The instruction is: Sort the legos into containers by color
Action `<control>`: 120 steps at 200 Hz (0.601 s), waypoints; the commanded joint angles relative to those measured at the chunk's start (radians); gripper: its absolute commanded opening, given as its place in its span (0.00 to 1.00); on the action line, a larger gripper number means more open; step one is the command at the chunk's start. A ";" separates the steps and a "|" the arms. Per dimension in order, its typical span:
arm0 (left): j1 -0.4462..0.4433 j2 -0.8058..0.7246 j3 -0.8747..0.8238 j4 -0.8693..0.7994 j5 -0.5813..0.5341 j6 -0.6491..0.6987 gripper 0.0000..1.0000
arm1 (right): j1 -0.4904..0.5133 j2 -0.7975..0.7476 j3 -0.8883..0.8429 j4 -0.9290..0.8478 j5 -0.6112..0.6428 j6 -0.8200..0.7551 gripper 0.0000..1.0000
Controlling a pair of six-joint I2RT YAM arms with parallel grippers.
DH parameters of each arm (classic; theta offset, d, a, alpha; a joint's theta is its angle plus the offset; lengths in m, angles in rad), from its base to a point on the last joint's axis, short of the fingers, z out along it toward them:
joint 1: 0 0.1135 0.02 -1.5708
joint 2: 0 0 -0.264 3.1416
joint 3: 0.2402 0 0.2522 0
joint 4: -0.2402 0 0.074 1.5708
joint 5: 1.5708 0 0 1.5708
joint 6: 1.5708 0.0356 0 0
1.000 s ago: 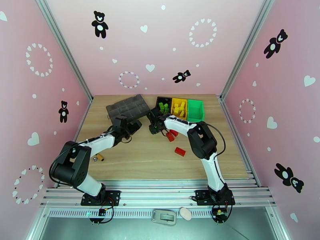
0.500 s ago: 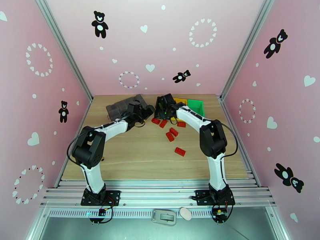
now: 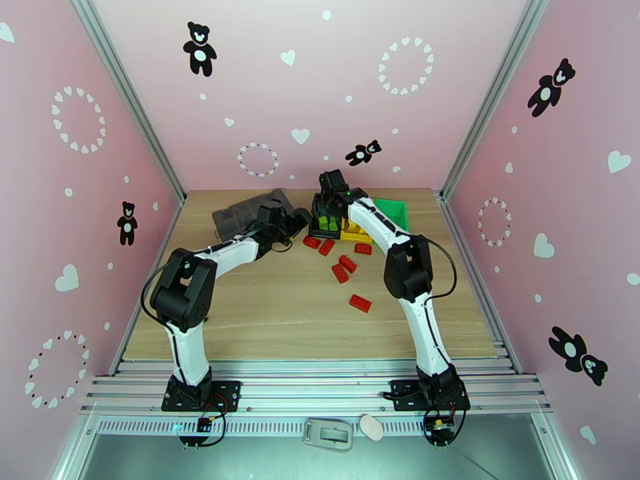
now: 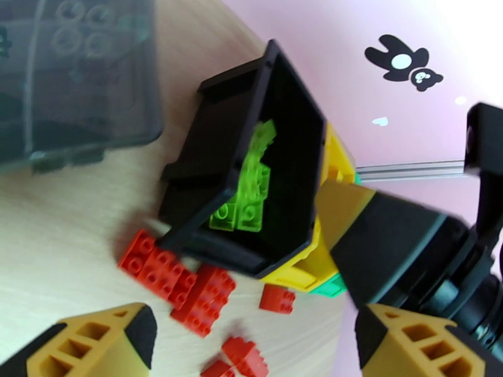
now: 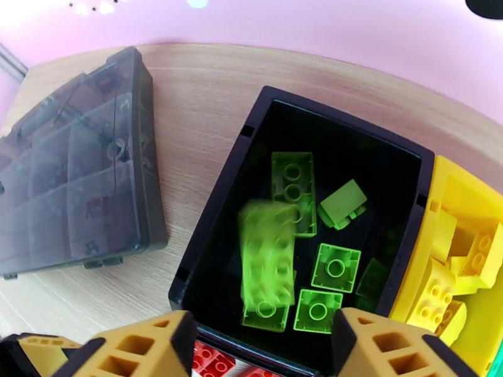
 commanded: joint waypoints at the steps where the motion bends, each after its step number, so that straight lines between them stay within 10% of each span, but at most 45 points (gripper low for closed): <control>1: -0.004 -0.078 -0.054 0.010 -0.018 0.015 0.89 | -0.003 -0.019 0.018 -0.033 -0.002 -0.005 0.64; 120: -0.018 -0.352 -0.386 -0.086 -0.147 0.129 0.92 | 0.037 -0.557 -0.749 0.198 -0.017 -0.036 0.71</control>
